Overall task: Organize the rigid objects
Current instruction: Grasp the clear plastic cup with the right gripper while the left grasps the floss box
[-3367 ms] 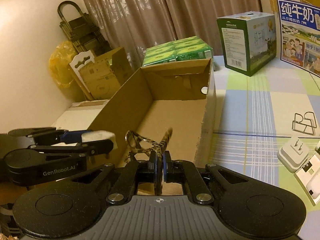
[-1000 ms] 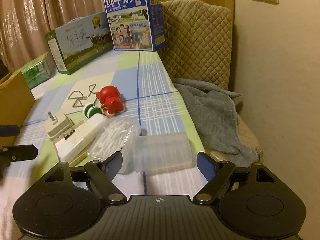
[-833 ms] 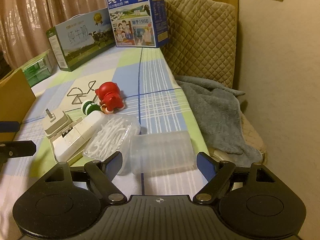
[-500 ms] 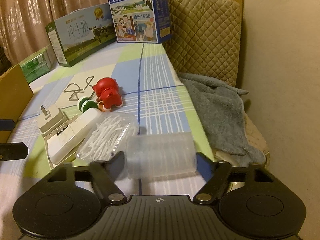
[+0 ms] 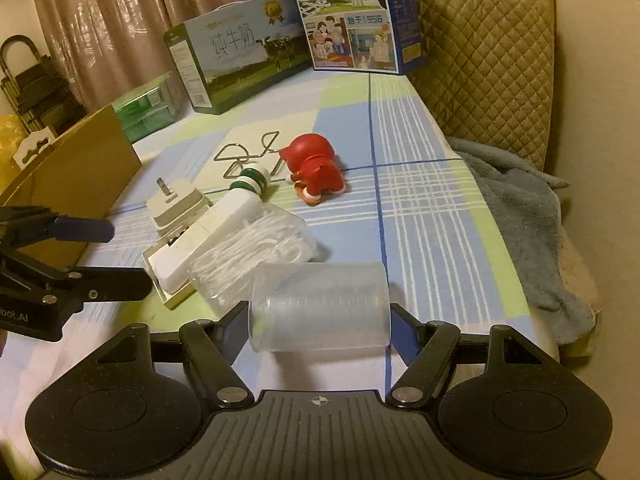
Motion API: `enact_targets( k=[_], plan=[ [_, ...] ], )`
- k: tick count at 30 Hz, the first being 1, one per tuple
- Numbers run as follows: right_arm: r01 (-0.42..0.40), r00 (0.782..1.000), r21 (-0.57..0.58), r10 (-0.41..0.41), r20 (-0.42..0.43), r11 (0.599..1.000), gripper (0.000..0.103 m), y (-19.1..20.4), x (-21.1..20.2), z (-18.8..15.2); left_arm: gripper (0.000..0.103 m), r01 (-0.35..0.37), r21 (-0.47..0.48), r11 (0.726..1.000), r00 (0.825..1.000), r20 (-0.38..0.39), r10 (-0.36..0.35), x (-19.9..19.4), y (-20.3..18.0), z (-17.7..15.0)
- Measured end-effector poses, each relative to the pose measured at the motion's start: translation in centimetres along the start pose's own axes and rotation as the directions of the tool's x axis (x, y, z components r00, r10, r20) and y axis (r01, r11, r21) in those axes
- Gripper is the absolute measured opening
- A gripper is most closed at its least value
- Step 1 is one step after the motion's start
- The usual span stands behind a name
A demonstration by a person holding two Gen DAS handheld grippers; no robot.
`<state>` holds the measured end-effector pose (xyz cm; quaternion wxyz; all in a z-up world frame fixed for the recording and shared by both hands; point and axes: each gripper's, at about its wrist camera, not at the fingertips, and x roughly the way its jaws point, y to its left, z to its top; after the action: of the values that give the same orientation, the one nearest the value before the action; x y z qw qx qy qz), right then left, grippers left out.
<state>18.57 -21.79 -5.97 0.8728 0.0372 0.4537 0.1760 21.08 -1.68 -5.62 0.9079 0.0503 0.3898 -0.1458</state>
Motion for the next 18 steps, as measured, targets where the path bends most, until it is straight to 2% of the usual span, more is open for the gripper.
enact_targets(
  k=[4,7,11,15,18],
  plan=[
    [0.055,0.998,0.035,-0.056,0.007,0.998,0.069,-0.7,-0.5,0.0,0.074,0.064,0.021,0.998,0.998,0.005,-0.064,0.6,-0.8,0.0],
    [0.073,0.997,0.038,-0.073,0.005,0.997,0.069,-1.1,-1.0,-0.2,0.069,0.097,0.043,0.994,0.995,0.01,-0.098,1.2,-1.6,0.2],
    [0.091,0.996,0.06,-0.091,0.006,0.994,0.069,-1.7,-1.6,-0.5,0.067,0.109,0.074,0.991,0.994,0.015,-0.111,2.2,-2.4,0.6],
    [0.101,0.995,0.082,-0.102,0.009,0.991,0.069,-2.0,-1.9,-0.7,0.055,0.122,0.095,0.988,0.992,-0.002,-0.122,3.4,-3.2,0.9],
    [0.101,0.995,0.093,-0.102,0.012,0.991,0.069,-2.0,-1.9,-0.7,0.055,0.099,0.128,0.987,0.995,0.0,-0.1,4.1,-3.9,1.1]
  ],
)
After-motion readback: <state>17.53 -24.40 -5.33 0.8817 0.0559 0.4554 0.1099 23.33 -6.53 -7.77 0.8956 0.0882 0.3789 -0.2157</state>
